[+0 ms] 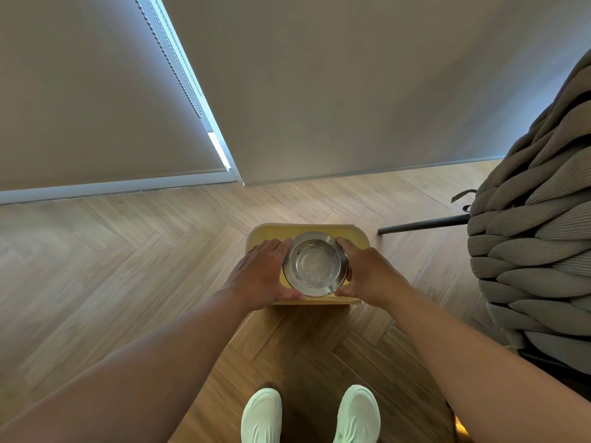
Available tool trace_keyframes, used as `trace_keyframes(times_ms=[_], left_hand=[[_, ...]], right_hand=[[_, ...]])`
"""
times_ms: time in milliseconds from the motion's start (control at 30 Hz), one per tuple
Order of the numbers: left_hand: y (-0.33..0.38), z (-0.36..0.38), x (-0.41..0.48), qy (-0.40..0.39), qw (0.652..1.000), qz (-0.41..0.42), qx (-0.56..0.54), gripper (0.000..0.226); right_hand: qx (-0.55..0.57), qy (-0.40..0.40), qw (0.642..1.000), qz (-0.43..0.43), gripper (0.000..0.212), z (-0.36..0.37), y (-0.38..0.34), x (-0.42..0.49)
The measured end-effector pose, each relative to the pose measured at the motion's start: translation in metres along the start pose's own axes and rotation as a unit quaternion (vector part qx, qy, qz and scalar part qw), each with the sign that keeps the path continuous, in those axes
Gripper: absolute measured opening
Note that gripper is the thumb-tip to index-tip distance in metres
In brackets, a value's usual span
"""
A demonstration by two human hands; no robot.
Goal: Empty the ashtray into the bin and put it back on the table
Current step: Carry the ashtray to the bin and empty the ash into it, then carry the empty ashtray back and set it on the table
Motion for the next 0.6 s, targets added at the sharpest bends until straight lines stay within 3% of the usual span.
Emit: trace_keyframes(times_ms=[333,600], left_hand=[[0.02,-0.037,-0.029,0.012,1.0,0.01,-0.014,0.104],[0.067,-0.101,-0.091,0.006,1.0,-0.002,-0.024,0.103]], right_hand=[[0.004,-0.011,1.0,-0.007,0.099,-0.032,-0.03,-0.032],[-0.003,-0.029,1.0,-0.007,0.096,-0.087,-0.091,-0.112]])
Point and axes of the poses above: each hand's wrist, its own x-axis towards the middle knuckle, its own z-axis out of the palm, y = z × x, the point moved 10 cm from there along x, towards the middle knuckle, and after that the axes turned 8 degrees about -y, right-handed, at the moved point
